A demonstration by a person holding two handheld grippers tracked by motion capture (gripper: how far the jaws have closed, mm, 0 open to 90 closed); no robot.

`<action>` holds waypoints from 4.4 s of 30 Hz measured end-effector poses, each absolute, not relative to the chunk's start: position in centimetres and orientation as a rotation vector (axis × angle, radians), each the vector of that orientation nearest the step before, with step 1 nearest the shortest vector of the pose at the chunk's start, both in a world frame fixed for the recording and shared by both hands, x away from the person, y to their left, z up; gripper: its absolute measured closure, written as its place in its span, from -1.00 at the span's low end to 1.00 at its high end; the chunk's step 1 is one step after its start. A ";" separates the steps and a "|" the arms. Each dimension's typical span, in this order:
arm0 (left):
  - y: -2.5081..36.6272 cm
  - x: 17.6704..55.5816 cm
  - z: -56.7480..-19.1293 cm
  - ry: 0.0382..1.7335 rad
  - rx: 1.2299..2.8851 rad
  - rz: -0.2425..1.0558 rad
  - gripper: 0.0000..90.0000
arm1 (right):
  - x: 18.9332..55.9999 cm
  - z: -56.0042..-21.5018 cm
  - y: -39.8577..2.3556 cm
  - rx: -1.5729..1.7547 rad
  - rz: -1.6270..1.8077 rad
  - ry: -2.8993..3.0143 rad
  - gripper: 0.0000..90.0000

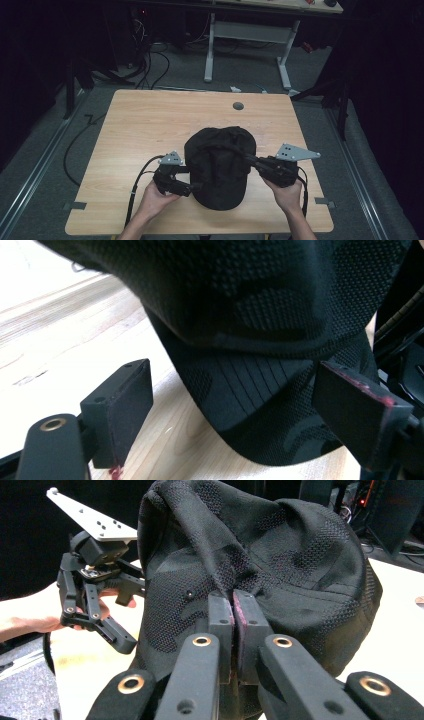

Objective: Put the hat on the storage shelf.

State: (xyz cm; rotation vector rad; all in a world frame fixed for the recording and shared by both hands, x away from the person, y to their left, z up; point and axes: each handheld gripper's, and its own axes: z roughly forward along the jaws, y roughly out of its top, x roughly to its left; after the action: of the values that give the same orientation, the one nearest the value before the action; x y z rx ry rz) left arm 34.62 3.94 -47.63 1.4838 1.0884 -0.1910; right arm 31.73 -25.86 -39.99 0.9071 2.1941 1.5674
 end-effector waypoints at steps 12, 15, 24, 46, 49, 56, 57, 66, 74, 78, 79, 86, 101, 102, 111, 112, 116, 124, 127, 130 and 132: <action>3.8 34.2 -46.9 1.039 1.466 -0.220 -0.38 | 31.8 -40.4 -26.0 0.881 1.547 2.181 0.96; 4.1 34.0 -46.6 1.033 1.448 -0.213 -0.32 | 31.9 -40.5 -26.0 0.880 1.525 2.169 0.95; 4.5 33.5 -46.0 1.013 1.439 -0.213 -0.11 | 32.6 -41.5 -26.3 0.909 1.459 2.146 0.95; 4.8 33.1 -46.0 0.981 1.491 -0.292 0.66 | 33.1 -41.5 -26.4 0.890 1.459 2.105 0.92; 5.1 33.1 -45.8 0.967 1.478 -0.317 0.75 | 33.0 -41.4 -26.4 0.883 1.458 2.099 0.89; 5.5 32.4 -45.0 0.925 1.448 -0.397 0.88 | 33.1 -41.2 -26.5 0.882 1.491 2.082 0.85; 5.4 32.2 -44.9 0.915 1.448 -0.401 0.89 | 33.1 -41.2 -26.5 0.889 1.498 2.081 0.84; 5.4 31.5 -43.8 0.857 1.453 -0.361 0.92 | 33.4 -41.1 -27.1 0.939 1.543 2.044 0.54; 5.9 31.5 -43.6 0.863 1.432 -0.334 0.93 | 33.5 -41.7 -28.0 1.023 1.548 2.025 0.15; 6.2 31.6 -43.3 0.871 1.410 -0.313 0.92 | 33.4 -42.2 -28.4 1.056 1.504 2.031 0.07; 6.3 31.7 -43.3 0.874 1.403 -0.307 0.92 | 33.4 -42.5 -28.4 1.068 1.483 2.035 0.06; 6.8 31.9 -42.9 0.892 1.373 -0.246 0.92 | 33.5 -45.4 -28.9 1.195 1.293 2.065 0.00; 7.3 32.7 -42.0 0.928 1.314 -0.133 0.92 | 33.9 -51.7 -30.7 1.455 0.978 2.072 -0.07; 7.4 32.7 -42.0 0.930 1.311 -0.128 0.92 | 33.9 -51.9 -30.7 1.459 0.965 2.071 -0.07; 7.7 33.2 -41.6 0.962 1.283 -0.065 0.92 | 34.0 -53.0 -30.3 1.453 0.878 2.055 -0.09; 7.7 33.2 -41.5 0.963 1.281 -0.059 0.92 | 34.0 -53.0 -30.3 1.453 0.877 2.054 -0.09; 7.9 33.5 -41.1 0.973 1.266 -0.039 0.92 | 34.0 -53.1 -30.3 1.458 0.872 2.047 -0.11; 8.5 34.4 -40.6 0.997 1.226 0.003 0.92 | 34.0 -53.1 -30.3 1.444 0.878 2.065 -0.18; 8.7 34.6 -40.4 0.997 1.211 0.020 0.92 | 34.0 -53.1 -30.3 1.448 0.878 2.065 -0.18; 9.0 35.1 -40.3 1.003 1.200 0.045 0.92 | 34.0 -53.1 -30.3 1.448 0.878 2.064 -0.18; 9.1 35.4 -40.3 1.009 1.194 0.064 0.92 | 34.0 -53.1 -30.3 1.449 0.877 2.064 -0.18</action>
State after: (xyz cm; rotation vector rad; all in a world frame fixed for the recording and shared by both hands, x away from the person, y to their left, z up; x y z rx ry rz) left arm 35.43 9.07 -40.31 1.1941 1.0093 0.0640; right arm 34.00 -30.29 -53.06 1.4492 2.0643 0.8775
